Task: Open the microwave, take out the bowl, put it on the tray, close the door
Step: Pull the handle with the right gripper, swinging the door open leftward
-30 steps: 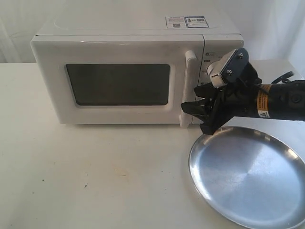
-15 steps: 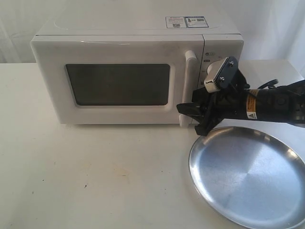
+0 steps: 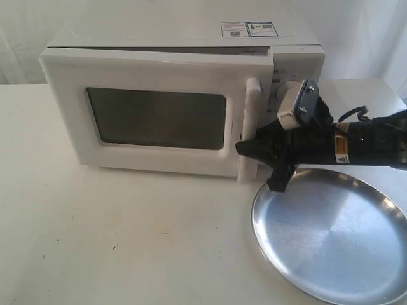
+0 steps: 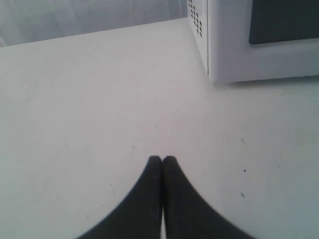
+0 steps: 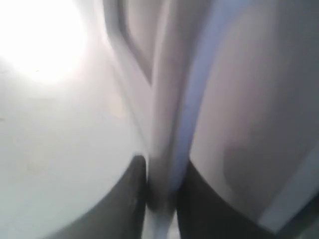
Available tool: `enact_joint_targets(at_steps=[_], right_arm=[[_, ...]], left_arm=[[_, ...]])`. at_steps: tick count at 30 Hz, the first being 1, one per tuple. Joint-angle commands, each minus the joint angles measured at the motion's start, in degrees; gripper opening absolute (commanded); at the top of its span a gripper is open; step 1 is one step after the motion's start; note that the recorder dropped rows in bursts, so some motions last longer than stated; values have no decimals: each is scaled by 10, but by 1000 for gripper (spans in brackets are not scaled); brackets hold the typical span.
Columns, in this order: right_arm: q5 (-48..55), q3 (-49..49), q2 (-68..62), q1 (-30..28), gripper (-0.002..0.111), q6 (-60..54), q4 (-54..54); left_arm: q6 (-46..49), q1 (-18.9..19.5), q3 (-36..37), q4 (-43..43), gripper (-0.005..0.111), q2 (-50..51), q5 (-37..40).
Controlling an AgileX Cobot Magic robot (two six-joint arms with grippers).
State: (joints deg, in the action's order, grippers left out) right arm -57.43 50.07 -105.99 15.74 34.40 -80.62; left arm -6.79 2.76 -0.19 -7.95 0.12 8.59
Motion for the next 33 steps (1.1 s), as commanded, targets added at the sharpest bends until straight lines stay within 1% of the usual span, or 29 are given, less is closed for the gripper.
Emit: enact_joint_targets(at_steps=[1,5,9,16,23,28,31,33], right_arm=[[-125,6,3,12,0,-1,-104],[-125,5,3,14,0,33,-126],[-125,3,3,21,0,86,-172],[-125,-30,37,61,0,78,-162],[-118,-76,99,119,0,78,-87],[-46,-100,133,171,0,78,-22],[-1,-112,142,192,0,78,50],[31,-115,145,201,0,79,71]], left_arm=[[-4,0,2,2,0,-1,-1],[-4,0,2,2,0,-1,-1],[-4,0,2,2,0,-1,-1],[-4,0,2,2,0,-1,-1],[-4,0,2,2,0,-1,-1],[-4,0,2,2,0,-1,-1],[-4,0,2,2,0,-1,-1],[-4,0,2,2,0,-1,-1]])
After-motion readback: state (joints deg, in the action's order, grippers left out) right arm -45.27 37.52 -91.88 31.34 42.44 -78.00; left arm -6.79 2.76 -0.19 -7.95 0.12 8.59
